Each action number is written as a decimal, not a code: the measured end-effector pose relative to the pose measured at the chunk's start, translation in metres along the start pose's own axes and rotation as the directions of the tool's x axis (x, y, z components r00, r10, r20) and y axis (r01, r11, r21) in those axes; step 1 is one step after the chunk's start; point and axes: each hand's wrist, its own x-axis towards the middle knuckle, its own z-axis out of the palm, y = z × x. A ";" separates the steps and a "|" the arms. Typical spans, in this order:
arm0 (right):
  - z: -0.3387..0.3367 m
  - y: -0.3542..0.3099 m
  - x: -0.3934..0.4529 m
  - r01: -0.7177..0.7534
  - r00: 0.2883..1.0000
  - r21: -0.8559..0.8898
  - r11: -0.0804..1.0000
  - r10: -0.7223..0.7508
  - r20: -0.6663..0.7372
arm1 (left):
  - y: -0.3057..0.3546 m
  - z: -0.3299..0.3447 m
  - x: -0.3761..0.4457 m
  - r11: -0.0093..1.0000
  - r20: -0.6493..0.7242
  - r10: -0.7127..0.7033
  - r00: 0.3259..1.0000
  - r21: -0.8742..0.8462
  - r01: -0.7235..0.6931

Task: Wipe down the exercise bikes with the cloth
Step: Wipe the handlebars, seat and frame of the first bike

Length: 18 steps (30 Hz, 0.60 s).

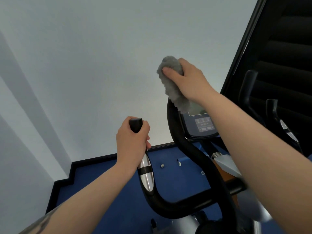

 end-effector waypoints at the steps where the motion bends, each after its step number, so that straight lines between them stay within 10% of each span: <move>1: -0.003 0.000 0.002 -0.058 0.998 0.005 0.998 0.058 0.003 | 0.000 0.000 0.000 1.000 -0.001 -0.001 1.000 -0.002 0.001; 5: 0.018 0.004 -0.016 -0.125 0.966 0.017 0.992 0.126 -0.227 | 0.000 0.000 0.000 1.000 0.008 -0.015 1.000 -0.011 0.015; 9: 0.027 0.001 -0.017 0.146 0.961 -0.312 0.939 -0.210 -0.181 | -0.003 0.000 0.001 1.000 0.012 0.000 1.000 -0.005 0.000; 18: 0.058 0.001 -0.034 0.050 0.842 0.490 0.870 0.227 -0.489 | -0.002 -0.001 0.000 1.000 0.018 -0.003 1.000 0.002 0.003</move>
